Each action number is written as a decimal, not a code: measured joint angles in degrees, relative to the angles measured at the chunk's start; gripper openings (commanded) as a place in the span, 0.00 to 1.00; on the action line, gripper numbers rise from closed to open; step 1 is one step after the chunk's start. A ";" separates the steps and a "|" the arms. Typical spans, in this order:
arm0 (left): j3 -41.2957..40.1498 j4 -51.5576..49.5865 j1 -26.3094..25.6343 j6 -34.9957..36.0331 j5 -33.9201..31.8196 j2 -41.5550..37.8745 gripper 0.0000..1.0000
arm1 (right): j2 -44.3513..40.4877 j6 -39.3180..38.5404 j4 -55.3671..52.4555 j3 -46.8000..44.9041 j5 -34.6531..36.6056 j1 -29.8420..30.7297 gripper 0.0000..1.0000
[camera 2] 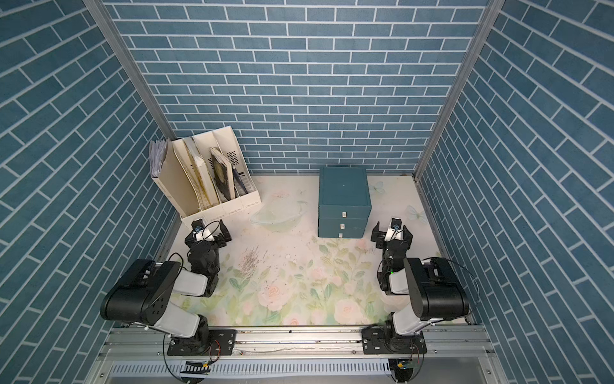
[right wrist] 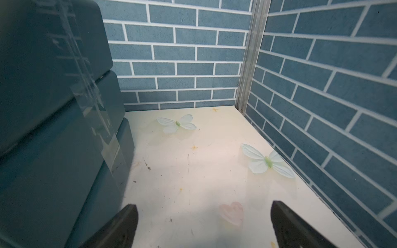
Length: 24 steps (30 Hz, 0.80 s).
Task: Take the seed bags out of the drawer
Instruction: Move the storage box to the center of the board.
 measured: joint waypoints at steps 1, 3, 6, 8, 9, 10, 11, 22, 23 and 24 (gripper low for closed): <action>0.00 0.00 0.00 0.00 0.00 0.00 1.00 | 0.00 0.00 0.00 0.00 0.00 0.00 1.00; 0.00 0.00 0.00 0.00 0.00 0.00 1.00 | 0.00 0.00 0.00 0.00 0.00 0.00 1.00; 0.00 0.00 0.00 0.00 0.00 0.00 1.00 | 0.00 0.00 0.00 0.00 0.00 0.00 1.00; 0.00 0.00 0.00 0.00 0.00 0.00 1.00 | 0.00 0.00 0.00 0.00 0.00 0.00 1.00; 0.00 0.00 0.00 0.00 0.00 0.00 1.00 | 0.00 0.00 0.00 0.00 0.00 0.00 1.00; 0.00 0.00 0.00 0.00 0.00 0.00 1.00 | 0.00 0.02 0.00 0.00 0.00 0.00 1.00; 0.00 0.00 0.00 0.00 0.00 0.00 1.00 | 0.00 0.00 0.00 0.00 0.00 0.00 1.00; 0.00 -0.07 0.00 0.00 0.02 -0.02 1.00 | -0.02 0.00 -0.04 0.00 0.00 0.00 1.00; 0.04 -0.79 0.00 0.02 0.17 -0.35 1.00 | -0.42 0.00 -0.76 0.04 0.00 0.00 1.00; 0.28 -2.08 0.00 0.04 0.28 -0.92 1.00 | -1.22 0.00 -2.73 0.42 0.04 0.00 1.00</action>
